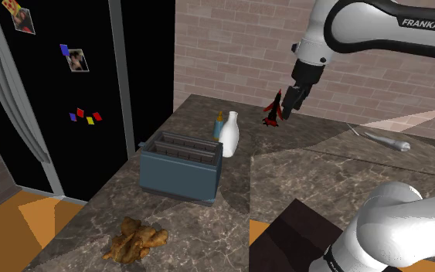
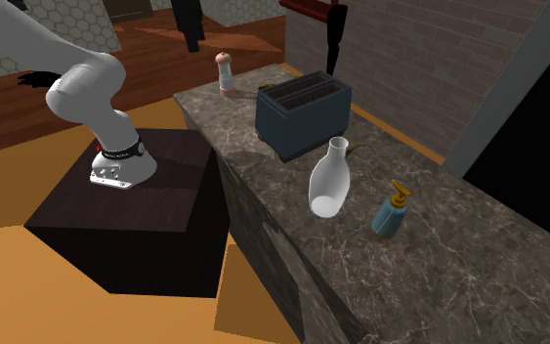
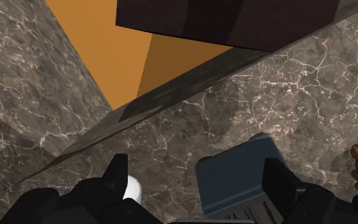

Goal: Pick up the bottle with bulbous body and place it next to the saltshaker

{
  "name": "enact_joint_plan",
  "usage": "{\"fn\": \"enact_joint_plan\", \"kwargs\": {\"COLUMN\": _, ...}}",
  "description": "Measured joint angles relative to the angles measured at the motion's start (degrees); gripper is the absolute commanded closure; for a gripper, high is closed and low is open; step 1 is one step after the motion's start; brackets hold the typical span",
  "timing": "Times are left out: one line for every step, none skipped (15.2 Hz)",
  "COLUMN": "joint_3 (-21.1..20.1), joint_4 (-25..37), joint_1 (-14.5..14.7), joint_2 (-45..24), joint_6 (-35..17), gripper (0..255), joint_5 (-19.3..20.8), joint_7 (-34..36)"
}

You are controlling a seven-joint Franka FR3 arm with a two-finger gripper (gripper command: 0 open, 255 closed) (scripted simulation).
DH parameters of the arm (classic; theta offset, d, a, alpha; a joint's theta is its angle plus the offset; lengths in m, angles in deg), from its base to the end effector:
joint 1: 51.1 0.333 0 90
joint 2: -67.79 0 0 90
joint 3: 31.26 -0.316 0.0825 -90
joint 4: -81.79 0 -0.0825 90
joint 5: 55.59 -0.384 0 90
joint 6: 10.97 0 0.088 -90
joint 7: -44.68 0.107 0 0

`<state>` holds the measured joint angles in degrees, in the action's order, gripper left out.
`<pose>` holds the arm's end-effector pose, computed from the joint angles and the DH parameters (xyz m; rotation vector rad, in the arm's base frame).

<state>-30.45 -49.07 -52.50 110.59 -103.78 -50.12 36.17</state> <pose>0.3227 -0.0238 0.6174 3.0414 0.1736 0.1137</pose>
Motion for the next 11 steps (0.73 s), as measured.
{"fn": "enact_joint_plan", "kwargs": {"joint_3": 0.00, "joint_4": 0.00, "joint_1": 0.00, "joint_2": 0.00, "joint_6": 0.00, "gripper": 0, "joint_5": 0.00, "joint_7": 0.00}}
{"fn": "enact_joint_plan", "kwargs": {"joint_3": 0.37, "joint_4": 0.07, "joint_1": -0.09, "joint_2": -0.74, "joint_6": -0.72, "gripper": 0, "joint_5": 0.12, "joint_7": -0.29}}
{"fn": "enact_joint_plan", "kwargs": {"joint_3": 0.80, "joint_4": 0.35, "joint_1": -0.18, "joint_2": -2.18, "joint_6": -1.94, "gripper": 0, "joint_5": 0.19, "joint_7": -0.56}}
{"fn": "enact_joint_plan", "kwargs": {"joint_3": 1.31, "joint_4": 0.90, "joint_1": -0.28, "joint_2": -3.90, "joint_6": -3.21, "gripper": 0, "joint_5": 0.26, "joint_7": -0.91}}
{"fn": "enact_joint_plan", "kwargs": {"joint_3": 1.72, "joint_4": 0.99, "joint_1": -0.32, "joint_2": -5.60, "joint_6": -4.87, "gripper": 0, "joint_5": 0.23, "joint_7": -1.11}}
{"fn": "enact_joint_plan", "kwargs": {"joint_3": 2.14, "joint_4": 1.02, "joint_1": -0.37, "joint_2": -6.99, "joint_6": -6.32, "gripper": 0, "joint_5": 0.19, "joint_7": -1.35}}
{"fn": "enact_joint_plan", "kwargs": {"joint_3": 2.86, "joint_4": 1.47, "joint_1": -0.52, "joint_2": -8.83, "joint_6": -7.84, "gripper": 0, "joint_5": 0.27, "joint_7": -1.96}}
{"fn": "enact_joint_plan", "kwargs": {"joint_3": 3.32, "joint_4": 1.91, "joint_1": -0.58, "joint_2": -10.43, "joint_6": -9.10, "gripper": 0, "joint_5": 0.21, "joint_7": -2.29}}
{"fn": "enact_joint_plan", "kwargs": {"joint_3": 3.91, "joint_4": 2.93, "joint_1": -0.64, "joint_2": -12.56, "joint_6": -10.34, "gripper": 0, "joint_5": 0.10, "joint_7": -2.78}}
{"fn": "enact_joint_plan", "kwargs": {"joint_3": 4.20, "joint_4": 4.17, "joint_1": -0.56, "joint_2": -14.90, "joint_6": -11.52, "gripper": 0, "joint_5": -0.16, "joint_7": -2.93}}
{"fn": "enact_joint_plan", "kwargs": {"joint_3": 4.98, "joint_4": 4.26, "joint_1": -0.75, "joint_2": -16.51, "joint_6": -13.12, "gripper": 0, "joint_5": -0.20, "joint_7": -3.69}}
